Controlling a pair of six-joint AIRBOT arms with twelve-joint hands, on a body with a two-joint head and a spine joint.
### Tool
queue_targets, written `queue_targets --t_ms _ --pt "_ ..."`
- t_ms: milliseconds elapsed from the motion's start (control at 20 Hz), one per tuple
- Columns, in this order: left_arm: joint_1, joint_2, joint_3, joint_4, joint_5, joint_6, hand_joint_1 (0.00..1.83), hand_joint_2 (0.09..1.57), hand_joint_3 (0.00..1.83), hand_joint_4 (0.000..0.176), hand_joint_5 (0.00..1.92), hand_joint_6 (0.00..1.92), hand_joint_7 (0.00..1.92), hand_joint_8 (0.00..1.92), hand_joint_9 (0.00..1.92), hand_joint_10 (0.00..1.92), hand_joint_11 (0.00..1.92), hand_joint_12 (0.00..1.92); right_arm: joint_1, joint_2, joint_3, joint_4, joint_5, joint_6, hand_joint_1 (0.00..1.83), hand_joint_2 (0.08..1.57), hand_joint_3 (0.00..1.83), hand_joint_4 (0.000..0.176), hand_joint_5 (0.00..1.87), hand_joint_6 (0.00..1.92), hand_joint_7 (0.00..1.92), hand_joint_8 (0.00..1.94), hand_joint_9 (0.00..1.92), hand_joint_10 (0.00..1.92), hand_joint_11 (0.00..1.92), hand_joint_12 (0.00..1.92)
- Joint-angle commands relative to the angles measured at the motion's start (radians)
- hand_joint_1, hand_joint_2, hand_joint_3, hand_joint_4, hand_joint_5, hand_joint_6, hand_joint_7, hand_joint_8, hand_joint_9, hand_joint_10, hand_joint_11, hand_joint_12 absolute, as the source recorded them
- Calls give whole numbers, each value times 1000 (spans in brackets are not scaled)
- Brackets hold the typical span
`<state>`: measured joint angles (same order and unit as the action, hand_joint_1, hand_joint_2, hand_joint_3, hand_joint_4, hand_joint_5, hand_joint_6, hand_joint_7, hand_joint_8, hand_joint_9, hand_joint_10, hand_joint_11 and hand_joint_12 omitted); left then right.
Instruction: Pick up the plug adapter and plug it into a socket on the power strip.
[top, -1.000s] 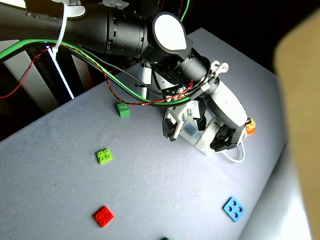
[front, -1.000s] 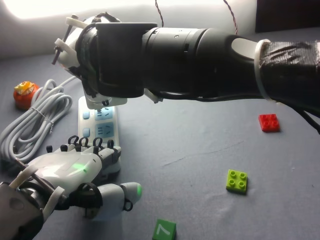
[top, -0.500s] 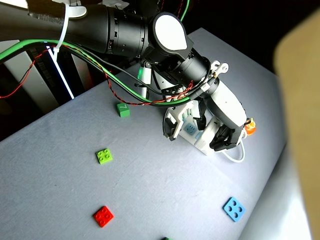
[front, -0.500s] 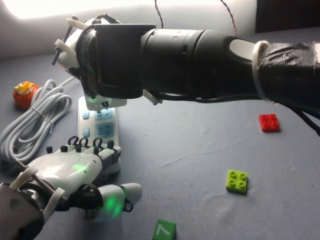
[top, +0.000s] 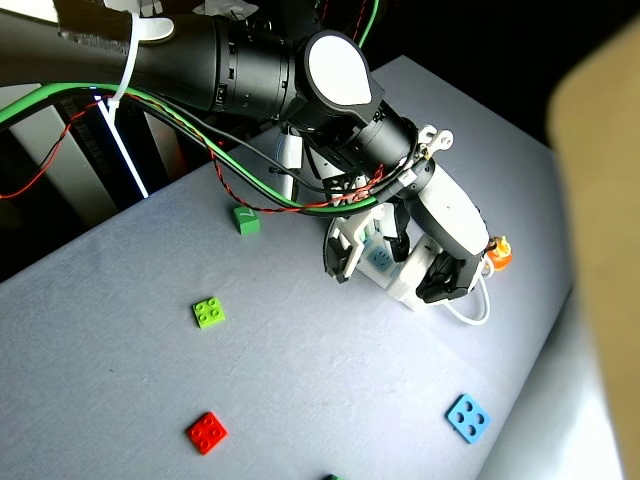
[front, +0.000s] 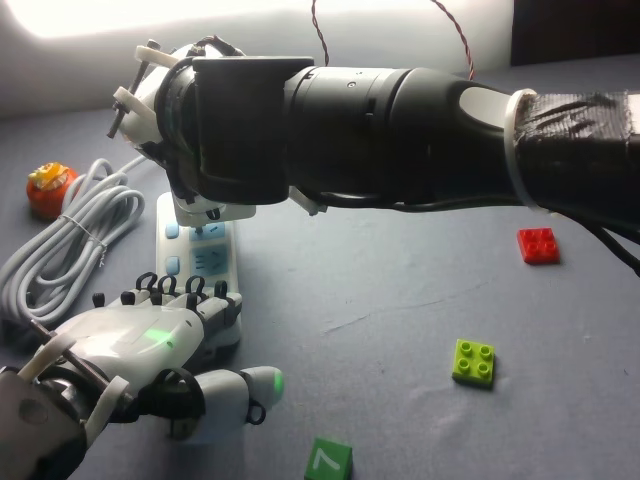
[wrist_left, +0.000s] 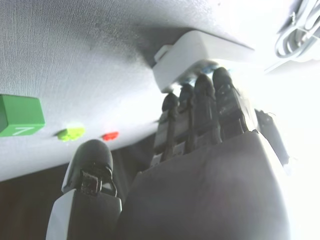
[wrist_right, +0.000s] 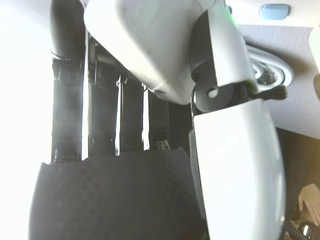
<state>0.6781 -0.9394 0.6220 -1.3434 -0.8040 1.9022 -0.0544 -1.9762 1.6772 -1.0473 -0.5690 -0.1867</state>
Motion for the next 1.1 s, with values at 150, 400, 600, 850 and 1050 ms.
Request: queue_targets --t_ms 150,400,600,850,1050 --pt "15 -1 -7 6 -6 -10 0 1301 0 0 113 2 162 2 133 2 0 155 6 0 2 -58 37 -13 1226 1119 0 0 867 1154 1103 799 1264 3 827 1053" --pt "24 0 -7 6 -12 -14 0 1302 0 0 101 0 149 2 124 0 0 139 -5 -16 3 -58 36 -22 1220 1129 2 0 847 1182 1077 847 1242 3 807 1066" --pt "29 0 -9 6 -12 -14 0 1303 0 0 112 1 154 1 120 0 0 116 -21 -27 3 -59 35 -19 1218 1127 0 0 866 1161 1070 851 1248 5 794 1093" --pt "63 0 -10 51 -12 -65 0 1301 0 0 114 1 168 3 137 4 0 141 -45 -36 4 -59 35 -4 1216 1130 0 0 859 1167 1060 874 1245 3 789 1098" --pt "81 3 -11 68 -14 -91 0 1309 1 0 119 2 179 2 154 3 0 244 -56 -44 3 -58 30 23 1220 1132 1 0 842 1188 1072 857 1242 1 792 1092"
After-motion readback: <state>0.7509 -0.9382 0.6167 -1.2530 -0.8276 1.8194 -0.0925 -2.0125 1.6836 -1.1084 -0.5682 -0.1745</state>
